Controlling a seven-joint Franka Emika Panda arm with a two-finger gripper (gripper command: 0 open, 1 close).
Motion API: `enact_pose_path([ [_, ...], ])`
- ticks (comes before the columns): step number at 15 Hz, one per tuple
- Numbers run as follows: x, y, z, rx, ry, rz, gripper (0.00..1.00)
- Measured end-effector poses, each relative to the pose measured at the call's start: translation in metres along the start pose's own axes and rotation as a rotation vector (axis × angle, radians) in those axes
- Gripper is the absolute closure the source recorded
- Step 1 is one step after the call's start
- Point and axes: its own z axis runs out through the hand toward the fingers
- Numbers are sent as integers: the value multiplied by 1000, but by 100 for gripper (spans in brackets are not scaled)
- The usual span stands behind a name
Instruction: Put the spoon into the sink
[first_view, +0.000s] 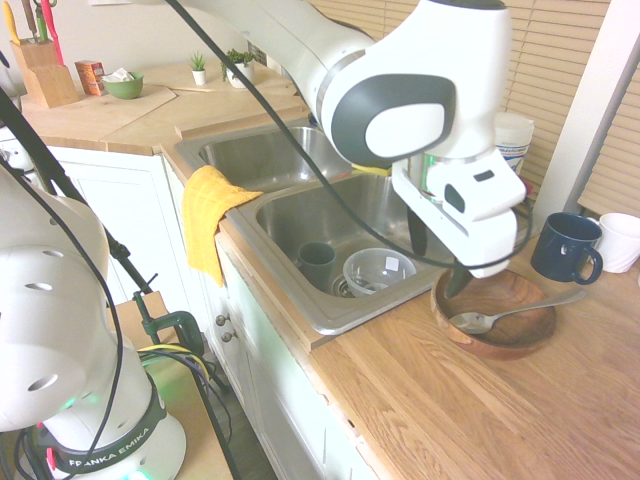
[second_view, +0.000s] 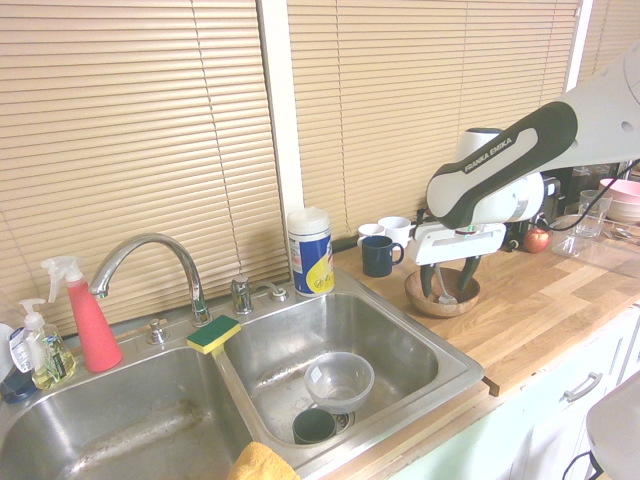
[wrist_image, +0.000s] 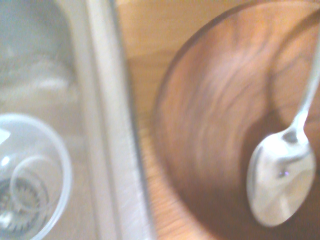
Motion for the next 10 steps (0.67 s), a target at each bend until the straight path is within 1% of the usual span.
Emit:
enact_pose_path([
  [4, 26, 13, 18, 44, 12, 46, 0],
  [10, 61, 12, 40, 136, 41, 86, 0],
])
